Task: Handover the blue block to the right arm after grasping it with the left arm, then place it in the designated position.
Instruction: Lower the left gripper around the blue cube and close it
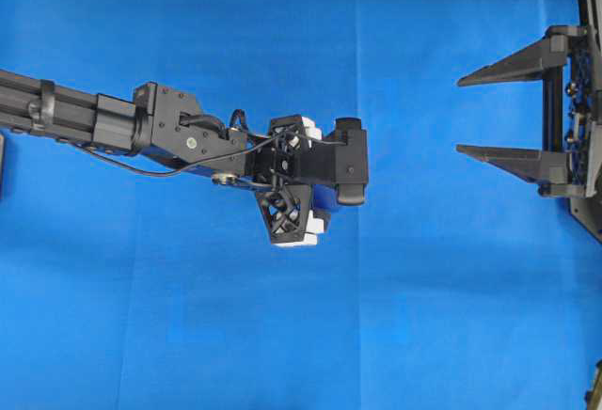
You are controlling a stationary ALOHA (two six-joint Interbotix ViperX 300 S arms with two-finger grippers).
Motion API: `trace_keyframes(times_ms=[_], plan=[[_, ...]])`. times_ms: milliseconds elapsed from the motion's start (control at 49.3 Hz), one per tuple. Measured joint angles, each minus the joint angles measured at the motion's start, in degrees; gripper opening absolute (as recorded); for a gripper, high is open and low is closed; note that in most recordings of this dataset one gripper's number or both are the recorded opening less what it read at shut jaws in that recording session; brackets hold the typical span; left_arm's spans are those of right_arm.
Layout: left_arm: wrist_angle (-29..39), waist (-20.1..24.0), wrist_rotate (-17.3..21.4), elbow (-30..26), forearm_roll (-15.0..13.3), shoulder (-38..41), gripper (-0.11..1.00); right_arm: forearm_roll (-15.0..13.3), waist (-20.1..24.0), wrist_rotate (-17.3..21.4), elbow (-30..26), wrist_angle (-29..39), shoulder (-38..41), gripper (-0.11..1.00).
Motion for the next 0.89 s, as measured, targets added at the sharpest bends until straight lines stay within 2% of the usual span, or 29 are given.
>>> trace_keyframes(times_ms=[61,81,588,892], plan=[[0.09,0.00,0.62,0.00,-0.09,0.00,0.50,-0.09,0.00,0.00,0.00,0.09,0.00,0.97],[0.09,-0.09,0.62,0.00,0.00,0.00,0.48,-0.09,0.00,0.00,-0.09,0.00,0.00,0.97],[0.70,-0.18,0.35,-0.09,0.00,0.00,0.49,0.00,0.00,0.00,0.00,0.26,0.00,0.97],[5.89,-0.18,0.26,-0.70,0.00,-4.31,0.49,-0.09,0.00,0.00,0.00,0.35,0.00,0.97]])
